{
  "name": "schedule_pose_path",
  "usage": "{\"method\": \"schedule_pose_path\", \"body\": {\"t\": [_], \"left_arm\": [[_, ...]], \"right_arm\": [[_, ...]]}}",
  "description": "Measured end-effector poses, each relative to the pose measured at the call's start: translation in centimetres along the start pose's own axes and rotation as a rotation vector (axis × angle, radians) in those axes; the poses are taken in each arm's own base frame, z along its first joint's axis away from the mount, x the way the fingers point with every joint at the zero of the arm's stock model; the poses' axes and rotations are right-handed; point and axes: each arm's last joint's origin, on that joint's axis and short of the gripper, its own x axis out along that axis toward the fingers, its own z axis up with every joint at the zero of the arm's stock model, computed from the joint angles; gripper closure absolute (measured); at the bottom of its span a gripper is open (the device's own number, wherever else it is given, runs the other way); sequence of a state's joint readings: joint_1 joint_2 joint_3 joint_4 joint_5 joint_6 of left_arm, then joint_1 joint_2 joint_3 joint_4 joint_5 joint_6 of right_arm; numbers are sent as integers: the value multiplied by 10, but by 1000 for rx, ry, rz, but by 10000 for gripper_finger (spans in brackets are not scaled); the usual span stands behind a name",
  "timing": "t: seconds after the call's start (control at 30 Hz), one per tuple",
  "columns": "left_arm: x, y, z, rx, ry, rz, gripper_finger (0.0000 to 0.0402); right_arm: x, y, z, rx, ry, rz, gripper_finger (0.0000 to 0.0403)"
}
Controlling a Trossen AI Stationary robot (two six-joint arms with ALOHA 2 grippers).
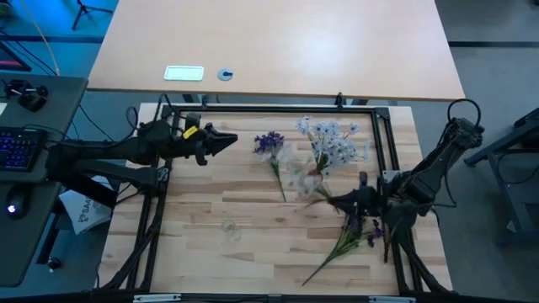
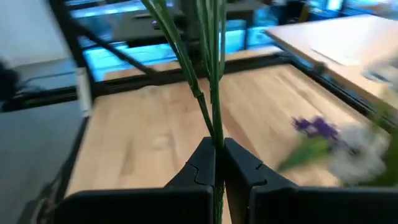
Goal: Sort flowers into vase by color
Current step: Put the white flowers into the red vase
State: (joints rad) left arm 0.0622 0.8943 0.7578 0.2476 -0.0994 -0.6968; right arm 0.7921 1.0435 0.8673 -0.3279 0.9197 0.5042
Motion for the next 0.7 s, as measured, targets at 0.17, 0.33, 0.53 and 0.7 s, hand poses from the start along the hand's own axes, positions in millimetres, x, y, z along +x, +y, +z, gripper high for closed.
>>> {"method": "schedule_pose_path", "body": {"t": [0.17,0.33,0.53,0.7], "left_arm": [[12,-13,-24,133,75,-64,362],[17,-37,-72,253,170,-67,397],[18,-72,-110,296,28,-72,398],[31,-82,-118,386,-19,-78,375]], "right_arm": [[15,-4,23,-57,-87,102,403],[30,-12,47,-35,-221,233,403],[57,-16,66,42,-401,373,403],[87,-9,65,76,-469,478,403]]}}
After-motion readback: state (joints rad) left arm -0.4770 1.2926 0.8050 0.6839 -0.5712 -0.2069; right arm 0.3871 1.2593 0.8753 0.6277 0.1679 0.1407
